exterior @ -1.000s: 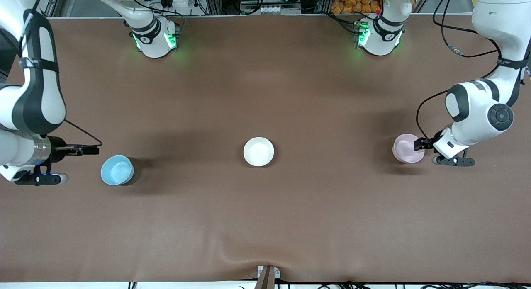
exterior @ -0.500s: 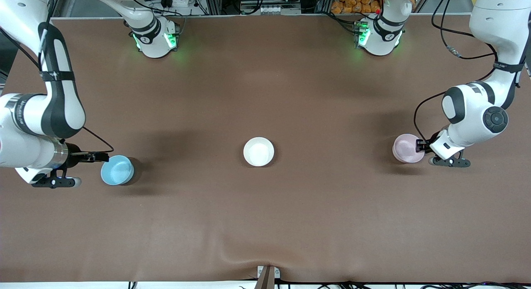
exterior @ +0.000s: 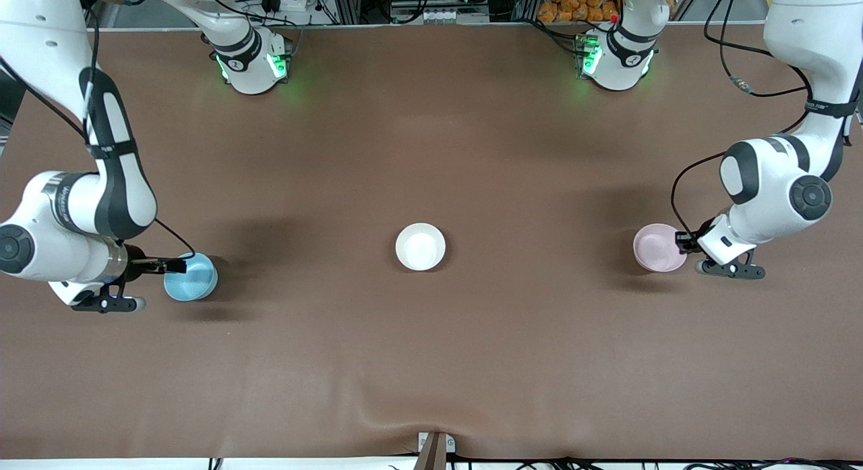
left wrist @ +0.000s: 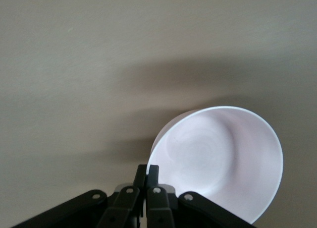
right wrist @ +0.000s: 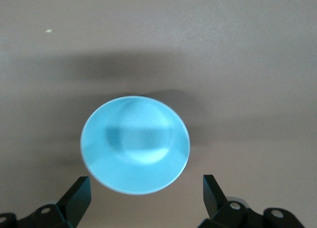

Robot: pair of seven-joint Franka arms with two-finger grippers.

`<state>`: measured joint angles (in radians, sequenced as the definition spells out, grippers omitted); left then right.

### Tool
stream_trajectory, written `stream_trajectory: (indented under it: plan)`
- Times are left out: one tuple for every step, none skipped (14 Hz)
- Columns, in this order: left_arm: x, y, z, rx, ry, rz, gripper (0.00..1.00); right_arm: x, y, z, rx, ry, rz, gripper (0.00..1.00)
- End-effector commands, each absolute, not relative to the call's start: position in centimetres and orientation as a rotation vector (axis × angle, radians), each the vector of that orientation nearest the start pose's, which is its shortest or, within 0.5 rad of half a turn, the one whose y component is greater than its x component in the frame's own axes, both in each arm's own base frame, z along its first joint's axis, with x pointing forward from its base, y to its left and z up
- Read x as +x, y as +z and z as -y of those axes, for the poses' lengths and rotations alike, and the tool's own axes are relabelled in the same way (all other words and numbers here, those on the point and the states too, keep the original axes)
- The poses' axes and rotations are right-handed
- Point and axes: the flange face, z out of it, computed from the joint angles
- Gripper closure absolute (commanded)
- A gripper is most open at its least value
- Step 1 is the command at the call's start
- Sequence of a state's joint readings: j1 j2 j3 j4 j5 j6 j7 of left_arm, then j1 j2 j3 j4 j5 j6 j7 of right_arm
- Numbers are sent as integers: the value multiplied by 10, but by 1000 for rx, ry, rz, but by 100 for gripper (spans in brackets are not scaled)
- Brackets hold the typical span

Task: Stack pink and blue bowls on white bowl
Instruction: 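Grasp the pink bowl with the left gripper while the right gripper grasps the blue bowl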

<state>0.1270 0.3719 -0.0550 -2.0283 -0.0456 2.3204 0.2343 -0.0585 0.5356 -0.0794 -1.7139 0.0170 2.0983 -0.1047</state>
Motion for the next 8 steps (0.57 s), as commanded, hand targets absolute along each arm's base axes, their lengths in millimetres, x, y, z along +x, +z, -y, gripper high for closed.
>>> stream_trajectory:
  plan:
    - [615, 317, -6, -3247, 205, -155, 100, 653, 246, 93, -3142, 216, -40, 0]
    - [621, 331, 10, -3254, 219, -133, 100, 654, 241, 93, -3145, 205, -35, 0]
    - [624, 344, 31, -3261, 233, -108, 100, 655, 231, 98, -3147, 191, -39, 0]
    - [626, 355, 50, -3268, 238, -69, 100, 652, 221, 110, -3144, 205, -31, 0]
    - [626, 361, 73, -3274, 239, -38, 100, 649, 211, 121, -3136, 228, -18, 0]
    - [623, 365, 100, -3277, 244, -8, 100, 647, 207, 124, -3133, 238, -13, 0]
    - [620, 369, 127, -3273, 243, 26, 100, 647, 206, 124, -3133, 240, -16, 0]
    - [619, 379, 153, -3272, 222, 84, 100, 647, 205, 123, -3132, 243, -13, 0]
